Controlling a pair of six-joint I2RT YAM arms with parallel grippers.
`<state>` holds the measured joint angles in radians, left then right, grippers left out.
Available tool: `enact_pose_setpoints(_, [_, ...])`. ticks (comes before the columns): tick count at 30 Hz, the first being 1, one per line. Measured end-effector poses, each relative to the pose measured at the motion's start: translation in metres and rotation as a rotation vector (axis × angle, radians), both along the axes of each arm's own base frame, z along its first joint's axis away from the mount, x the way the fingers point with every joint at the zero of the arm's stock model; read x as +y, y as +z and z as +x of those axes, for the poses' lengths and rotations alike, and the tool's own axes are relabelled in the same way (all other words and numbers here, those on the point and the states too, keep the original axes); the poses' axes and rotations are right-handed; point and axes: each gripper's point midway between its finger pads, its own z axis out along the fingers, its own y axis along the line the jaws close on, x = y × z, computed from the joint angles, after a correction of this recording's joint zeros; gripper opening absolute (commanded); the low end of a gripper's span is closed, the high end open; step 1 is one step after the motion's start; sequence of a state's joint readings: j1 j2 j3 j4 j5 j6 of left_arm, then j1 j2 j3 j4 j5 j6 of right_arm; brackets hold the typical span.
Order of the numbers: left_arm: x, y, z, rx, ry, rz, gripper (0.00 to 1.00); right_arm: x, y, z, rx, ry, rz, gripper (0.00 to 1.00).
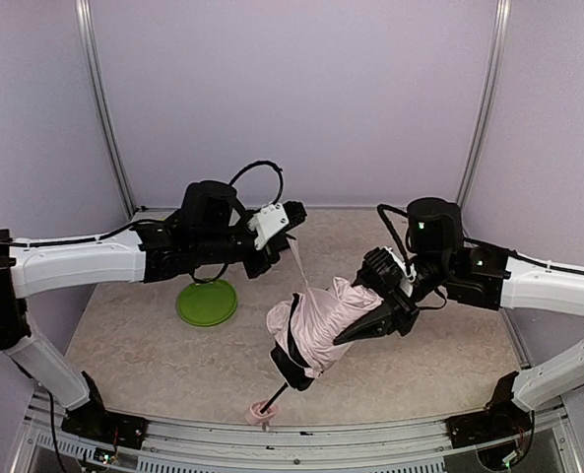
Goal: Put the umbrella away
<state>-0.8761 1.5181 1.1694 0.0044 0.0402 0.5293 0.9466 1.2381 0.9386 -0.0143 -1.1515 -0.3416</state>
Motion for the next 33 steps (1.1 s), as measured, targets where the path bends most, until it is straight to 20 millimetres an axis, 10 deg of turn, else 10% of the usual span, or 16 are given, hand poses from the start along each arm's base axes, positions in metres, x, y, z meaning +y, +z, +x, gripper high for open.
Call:
enact_pose_setpoints(3, [-0.029,-0.054,-0.01,0.152,-0.123,0.05,0.0,0.003,0.011,0.004,0.001,-0.011,0.065,0.0])
enact_pose_setpoints(7, [-0.065,-0.075,-0.04,0.275,-0.326,0.026,0.04,0.005,0.028,0.006,-0.003,-0.01,0.147,0.0])
enact_pose_setpoints(12, [-0.078,-0.072,-0.064,0.335,-0.447,-0.006,0.54,0.005,0.051,0.0,-0.056,0.029,0.233,0.0])
enact_pose_setpoints(15, [-0.073,-0.069,-0.059,0.367,-0.435,-0.031,0.67,0.003,0.067,-0.004,-0.094,0.039,0.286,0.0])
enact_pose_setpoints(23, [-0.009,-0.048,-0.02,0.339,-0.215,-0.115,0.68,0.004,0.08,0.012,-0.049,-0.067,0.299,0.0])
enact_pose_setpoints(33, [0.087,-0.071,0.041,0.359,0.323,-0.167,0.66,0.004,0.062,0.066,0.155,-0.324,0.185,0.0])
